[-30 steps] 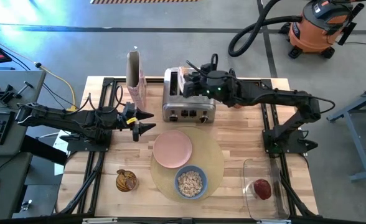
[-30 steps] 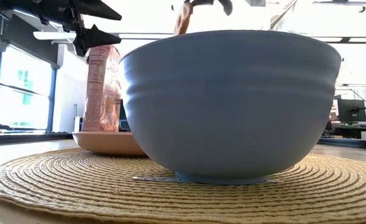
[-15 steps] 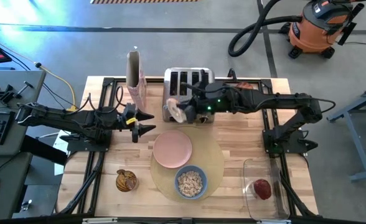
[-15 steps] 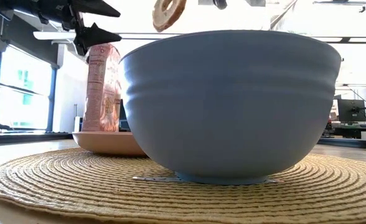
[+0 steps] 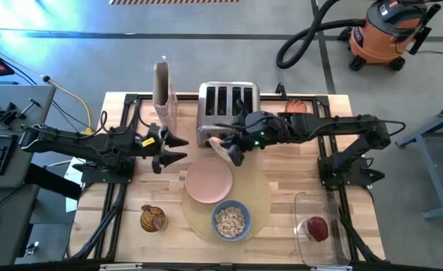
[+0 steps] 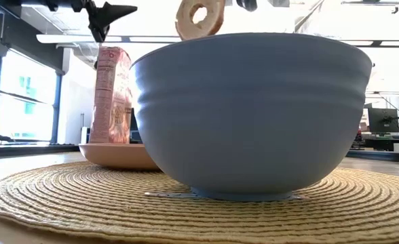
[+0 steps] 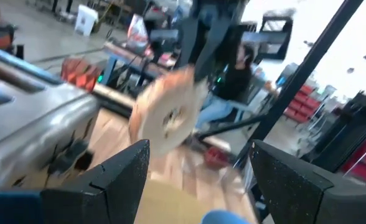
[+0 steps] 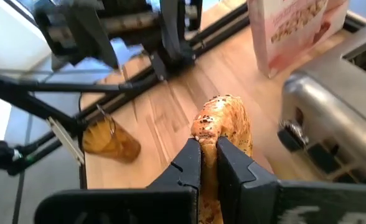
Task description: Arrange a breakfast setting
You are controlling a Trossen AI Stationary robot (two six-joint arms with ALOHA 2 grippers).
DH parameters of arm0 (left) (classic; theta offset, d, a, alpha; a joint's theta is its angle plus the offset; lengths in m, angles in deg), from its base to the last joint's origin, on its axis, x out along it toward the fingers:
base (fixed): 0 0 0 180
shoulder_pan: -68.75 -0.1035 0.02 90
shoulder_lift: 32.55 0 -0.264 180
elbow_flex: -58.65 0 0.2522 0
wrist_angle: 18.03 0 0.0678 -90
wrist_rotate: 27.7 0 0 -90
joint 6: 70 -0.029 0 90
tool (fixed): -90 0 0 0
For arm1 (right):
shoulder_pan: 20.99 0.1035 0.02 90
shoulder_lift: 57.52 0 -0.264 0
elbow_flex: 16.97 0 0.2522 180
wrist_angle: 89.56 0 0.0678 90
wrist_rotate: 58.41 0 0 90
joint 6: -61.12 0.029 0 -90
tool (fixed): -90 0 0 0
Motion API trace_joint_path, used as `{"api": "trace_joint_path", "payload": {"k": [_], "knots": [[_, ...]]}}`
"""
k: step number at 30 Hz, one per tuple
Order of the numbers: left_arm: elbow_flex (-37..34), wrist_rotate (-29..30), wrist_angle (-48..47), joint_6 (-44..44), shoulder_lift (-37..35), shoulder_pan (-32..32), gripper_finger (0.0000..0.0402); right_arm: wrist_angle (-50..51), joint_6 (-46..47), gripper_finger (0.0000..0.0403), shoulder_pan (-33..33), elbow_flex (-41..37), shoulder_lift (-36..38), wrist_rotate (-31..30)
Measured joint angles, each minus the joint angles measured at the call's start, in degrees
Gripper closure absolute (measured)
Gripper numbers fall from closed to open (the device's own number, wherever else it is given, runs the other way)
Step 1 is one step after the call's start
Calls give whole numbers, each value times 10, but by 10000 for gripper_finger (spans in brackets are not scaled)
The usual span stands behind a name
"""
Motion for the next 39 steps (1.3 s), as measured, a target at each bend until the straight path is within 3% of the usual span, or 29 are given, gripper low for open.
{"api": "trace_joint_path", "payload": {"k": [4,8,15,23,28,39], "knots": [[0,0,32,7,0,0,135,26,-3,399,11,-3,0,2],[0,0,38,8,0,0,135,-32,8,399,17,-66,7,34],[0,2,38,13,0,4,135,-280,62,399,19,-247,47,100],[0,5,34,28,0,7,135,-502,134,399,19,-390,58,107],[0,6,33,28,0,6,135,-584,161,399,19,-426,40,98],[0,18,19,28,0,6,135,-653,200,399,23,-428,-33,67]]}}
